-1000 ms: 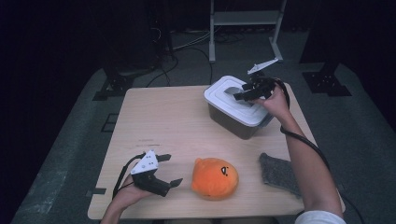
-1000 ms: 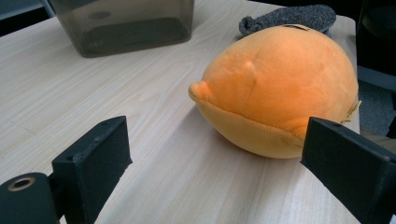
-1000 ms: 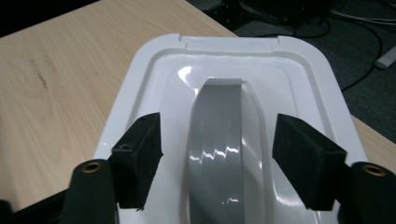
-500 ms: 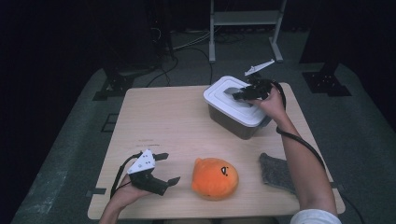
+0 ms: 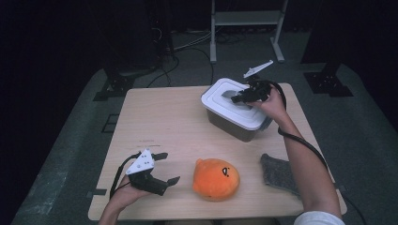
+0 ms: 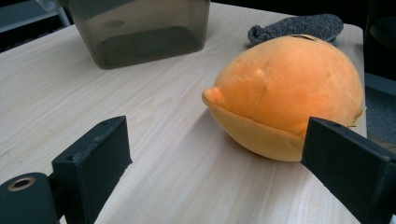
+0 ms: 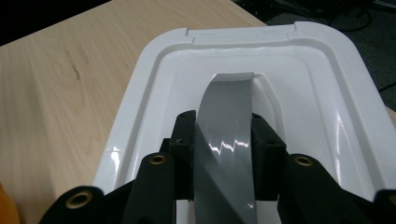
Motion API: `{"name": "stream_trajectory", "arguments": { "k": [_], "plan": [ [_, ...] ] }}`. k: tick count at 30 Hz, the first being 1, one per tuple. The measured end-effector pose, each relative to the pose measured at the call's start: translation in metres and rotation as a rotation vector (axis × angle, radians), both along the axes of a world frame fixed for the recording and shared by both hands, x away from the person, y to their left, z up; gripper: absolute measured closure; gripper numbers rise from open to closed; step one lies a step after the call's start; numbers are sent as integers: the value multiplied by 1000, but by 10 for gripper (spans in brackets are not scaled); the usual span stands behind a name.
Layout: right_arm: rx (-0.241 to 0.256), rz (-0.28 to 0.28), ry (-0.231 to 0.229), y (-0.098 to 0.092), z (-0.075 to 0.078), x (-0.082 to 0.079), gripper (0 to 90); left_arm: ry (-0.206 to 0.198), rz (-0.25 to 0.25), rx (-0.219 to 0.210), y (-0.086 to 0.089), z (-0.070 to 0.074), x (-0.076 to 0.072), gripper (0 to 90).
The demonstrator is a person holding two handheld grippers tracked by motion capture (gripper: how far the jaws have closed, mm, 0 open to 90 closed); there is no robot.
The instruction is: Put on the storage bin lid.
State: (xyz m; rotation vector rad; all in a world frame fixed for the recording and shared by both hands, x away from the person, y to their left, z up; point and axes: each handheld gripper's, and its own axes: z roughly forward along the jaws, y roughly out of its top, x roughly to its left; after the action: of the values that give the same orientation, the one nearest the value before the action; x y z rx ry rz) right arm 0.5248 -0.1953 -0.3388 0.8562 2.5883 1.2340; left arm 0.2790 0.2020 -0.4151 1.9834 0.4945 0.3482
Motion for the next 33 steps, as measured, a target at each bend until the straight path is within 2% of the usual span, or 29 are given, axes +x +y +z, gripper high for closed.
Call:
{"name": "stream_trajectory", "arguments": {
  "k": [8, 22, 33],
  "plan": [
    [14, 47, 19, 4, 0, -6, 665, -1, -2, -1, -1, 0, 0, 72],
    [15, 156, 27, 25, -1, -24, 666, -4, -13, 6, -2, -1, -1, 71],
    [15, 200, 29, 33, -1, -33, 666, -1, -27, 12, -5, -2, -1, 72]
  ]
}}
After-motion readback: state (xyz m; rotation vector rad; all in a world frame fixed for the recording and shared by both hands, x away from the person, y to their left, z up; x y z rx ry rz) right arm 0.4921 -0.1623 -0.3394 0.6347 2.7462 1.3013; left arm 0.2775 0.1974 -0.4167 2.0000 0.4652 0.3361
